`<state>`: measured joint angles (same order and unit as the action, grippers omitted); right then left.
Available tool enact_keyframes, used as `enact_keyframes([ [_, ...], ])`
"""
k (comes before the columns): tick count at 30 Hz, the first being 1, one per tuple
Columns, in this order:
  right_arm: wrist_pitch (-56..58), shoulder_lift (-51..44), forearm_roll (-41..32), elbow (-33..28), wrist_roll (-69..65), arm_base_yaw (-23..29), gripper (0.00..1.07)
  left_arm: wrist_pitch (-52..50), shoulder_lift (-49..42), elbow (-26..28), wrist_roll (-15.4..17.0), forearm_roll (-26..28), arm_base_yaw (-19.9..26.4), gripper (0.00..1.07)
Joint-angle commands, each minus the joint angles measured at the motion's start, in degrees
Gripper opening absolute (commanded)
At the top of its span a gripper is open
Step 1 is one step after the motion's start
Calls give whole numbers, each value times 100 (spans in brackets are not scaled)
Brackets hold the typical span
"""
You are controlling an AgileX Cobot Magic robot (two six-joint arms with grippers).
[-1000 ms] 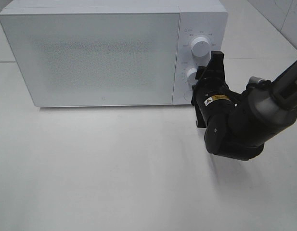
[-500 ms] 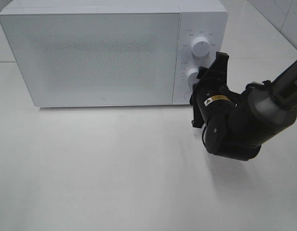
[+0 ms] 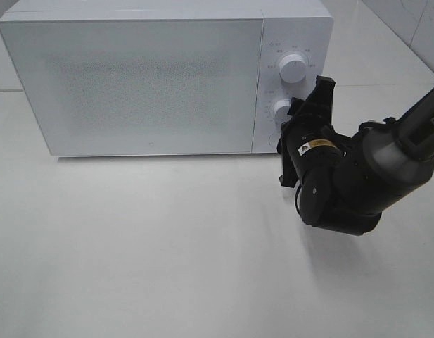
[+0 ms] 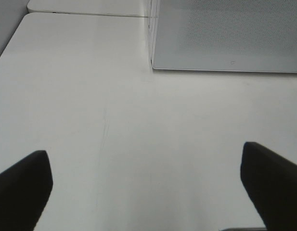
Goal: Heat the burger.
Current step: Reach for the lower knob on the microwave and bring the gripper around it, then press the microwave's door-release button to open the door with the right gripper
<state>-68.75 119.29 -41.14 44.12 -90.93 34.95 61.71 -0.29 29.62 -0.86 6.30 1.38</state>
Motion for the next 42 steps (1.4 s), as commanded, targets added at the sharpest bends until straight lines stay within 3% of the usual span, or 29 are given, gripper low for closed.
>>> enact_keyframes([
  [1, -206, -57, 854, 155, -63, 103, 18, -40, -34, -6, -11, 6, 6, 101],
  [5, -252, -74, 710, 155, -57, 103, 27, -40, -34, -6, -11, 6, 6, 101],
  [7, -304, -74, 269, 155, 11, 103, 38, -40, -34, -6, -11, 6, 6, 101],
  [10, -344, -74, 155, 155, 74, 103, 40, -40, -34, -6, -11, 6, 6, 101],
  [15, -550, -235, -350, 0, 527, 103, 55, -40, -34, -6, -11, 6, 6, 101],
  [20, -590, -424, -292, -218, 928, 103, 65, -40, -34, -6, -11, 6, 6, 101],
  [32, 143, -1014, 321, -871, 1656, 120, 66, -40, -34, -6, -11, 6, 6, 101],
  [40, 1696, -1828, 619, -1129, 3214, 109, 66, -40, -34, -6, -11, 6, 6, 101],
  [42, 2492, -2108, 613, -1123, 4183, 109, 66, -40, -34, -6, -11, 6, 6, 101],
])
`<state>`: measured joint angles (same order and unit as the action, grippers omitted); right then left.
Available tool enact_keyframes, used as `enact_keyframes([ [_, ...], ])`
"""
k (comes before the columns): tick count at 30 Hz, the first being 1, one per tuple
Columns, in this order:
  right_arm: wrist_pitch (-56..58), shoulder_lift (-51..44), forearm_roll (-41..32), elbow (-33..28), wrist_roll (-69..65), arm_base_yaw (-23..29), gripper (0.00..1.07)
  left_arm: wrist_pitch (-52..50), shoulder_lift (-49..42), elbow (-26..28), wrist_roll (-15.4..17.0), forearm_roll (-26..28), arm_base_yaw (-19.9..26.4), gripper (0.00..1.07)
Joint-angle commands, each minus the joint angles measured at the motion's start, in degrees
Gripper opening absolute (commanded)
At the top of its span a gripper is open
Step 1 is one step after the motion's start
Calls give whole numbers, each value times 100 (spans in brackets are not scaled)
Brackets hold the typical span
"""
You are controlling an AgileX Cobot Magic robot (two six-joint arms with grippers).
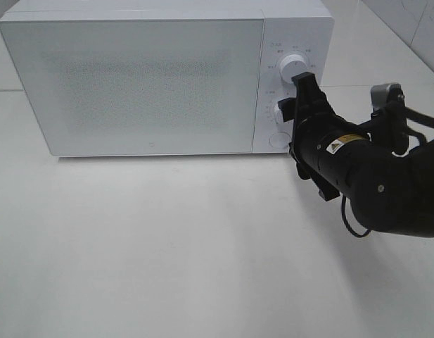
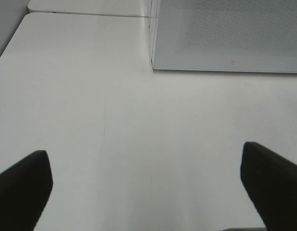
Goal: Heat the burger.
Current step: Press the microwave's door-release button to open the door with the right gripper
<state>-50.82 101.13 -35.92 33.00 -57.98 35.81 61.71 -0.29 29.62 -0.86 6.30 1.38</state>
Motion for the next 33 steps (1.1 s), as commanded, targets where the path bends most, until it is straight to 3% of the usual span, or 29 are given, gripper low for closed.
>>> enact_keyframes([
  [1, 699, -292, 92, -11, 888, 23, 66, -40, -34, -6, -11, 6, 6, 101],
  [8, 2275, -911, -115, 0, 3484, 17, 66, -40, -34, -6, -11, 6, 6, 101],
  [18, 4120, -1518, -74, 97, 5632, 17, 66, -40, -34, -6, -11, 6, 6, 101],
  [22, 4824, -1599, 86, 269, 5976, 17, 66, -40, -34, -6, -11, 6, 6, 101],
  [28, 6136, -1742, 1157, 716, 5850, 17, 66, -40, -34, -6, -11, 6, 6, 101],
  [30, 7087, -2005, 1748, 1043, 5718, 17, 66, -40, -34, -6, -11, 6, 6, 101],
  [33, 7299, -2074, 1816, 1089, 5667, 17, 66, -40, -34, -6, -11, 6, 6, 101],
])
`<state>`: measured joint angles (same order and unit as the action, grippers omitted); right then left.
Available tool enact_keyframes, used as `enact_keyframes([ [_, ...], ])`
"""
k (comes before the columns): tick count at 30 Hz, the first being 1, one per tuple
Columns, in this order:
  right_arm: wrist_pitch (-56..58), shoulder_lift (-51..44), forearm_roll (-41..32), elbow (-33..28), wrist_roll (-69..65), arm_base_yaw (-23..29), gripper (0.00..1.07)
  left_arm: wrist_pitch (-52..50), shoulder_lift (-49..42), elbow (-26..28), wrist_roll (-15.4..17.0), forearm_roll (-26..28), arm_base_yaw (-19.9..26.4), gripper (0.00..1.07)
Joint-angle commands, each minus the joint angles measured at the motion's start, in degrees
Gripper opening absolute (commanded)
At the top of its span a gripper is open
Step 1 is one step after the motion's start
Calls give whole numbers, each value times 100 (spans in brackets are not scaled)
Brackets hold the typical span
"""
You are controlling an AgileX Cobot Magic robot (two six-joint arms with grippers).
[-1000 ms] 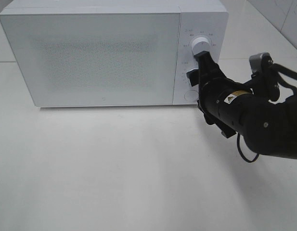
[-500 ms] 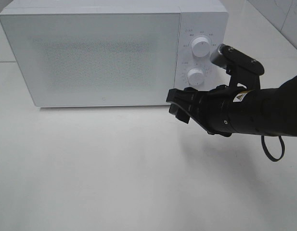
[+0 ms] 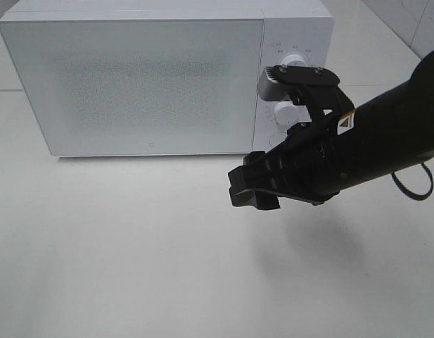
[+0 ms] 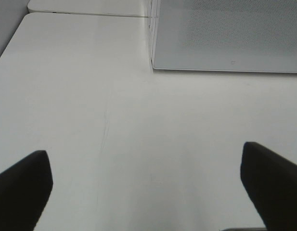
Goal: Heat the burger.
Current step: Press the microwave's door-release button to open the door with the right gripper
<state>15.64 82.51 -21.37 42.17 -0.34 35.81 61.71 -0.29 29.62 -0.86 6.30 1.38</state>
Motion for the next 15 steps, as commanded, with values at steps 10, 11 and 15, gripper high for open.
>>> enact_keyframes([
  [10, 1965, -1518, 573, 252, -166, 17, 75, -40, -34, -6, -11, 6, 6, 101],
  [11, 2189, -1805, 579, 252, -172, 17, 77, -40, -34, -6, -11, 6, 6, 101],
  [15, 2521, -2194, 579, 252, -189, 17, 76, -40, -34, -6, -11, 6, 6, 101],
])
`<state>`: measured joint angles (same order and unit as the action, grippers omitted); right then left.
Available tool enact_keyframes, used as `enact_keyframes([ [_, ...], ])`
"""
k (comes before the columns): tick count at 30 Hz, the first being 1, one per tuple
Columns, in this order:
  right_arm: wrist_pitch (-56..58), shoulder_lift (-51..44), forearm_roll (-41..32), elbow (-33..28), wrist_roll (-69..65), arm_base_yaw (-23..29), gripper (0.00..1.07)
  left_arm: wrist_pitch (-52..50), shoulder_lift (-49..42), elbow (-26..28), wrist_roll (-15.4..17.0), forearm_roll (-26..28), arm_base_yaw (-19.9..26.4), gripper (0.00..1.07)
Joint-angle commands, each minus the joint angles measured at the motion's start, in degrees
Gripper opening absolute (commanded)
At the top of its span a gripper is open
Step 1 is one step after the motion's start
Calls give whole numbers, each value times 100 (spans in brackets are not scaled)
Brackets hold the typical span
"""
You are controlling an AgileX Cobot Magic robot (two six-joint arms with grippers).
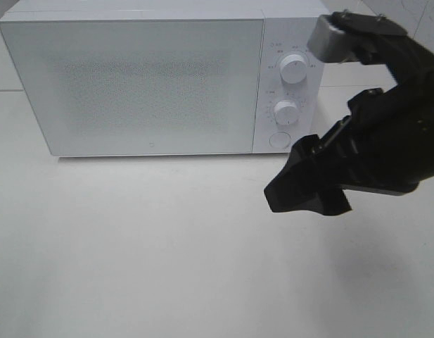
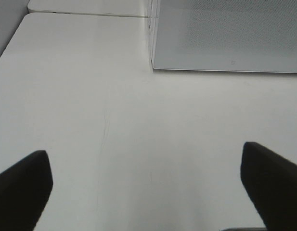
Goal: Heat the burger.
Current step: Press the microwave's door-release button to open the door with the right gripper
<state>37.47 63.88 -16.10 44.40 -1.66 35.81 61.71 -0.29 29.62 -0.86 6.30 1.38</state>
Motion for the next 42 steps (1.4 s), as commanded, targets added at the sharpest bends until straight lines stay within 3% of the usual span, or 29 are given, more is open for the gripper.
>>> enact_keyframes([
  [1, 464, -476, 52, 29, -57, 17, 76, -40, -34, -6, -11, 6, 6, 101],
  [12, 1409, -1960, 407, 29, -378, -63, 76, -40, -34, -6, -11, 6, 6, 101],
  [21, 1937, -3134, 544, -11, -80, -1770, 76, -40, -34, -6, -11, 6, 6, 101],
  [29, 1937, -4217, 1089, -493, 29, -2785, 76, -40, -34, -6, -11, 6, 6, 101],
  [34, 1931, -4962, 1352, -865, 23, -3186, 76, -40, -34, -6, -11, 6, 6, 101],
  [42, 1891, -6045, 1369, -1524, 11, -3249, 76, -40, -34, -6, -11, 6, 6, 101],
])
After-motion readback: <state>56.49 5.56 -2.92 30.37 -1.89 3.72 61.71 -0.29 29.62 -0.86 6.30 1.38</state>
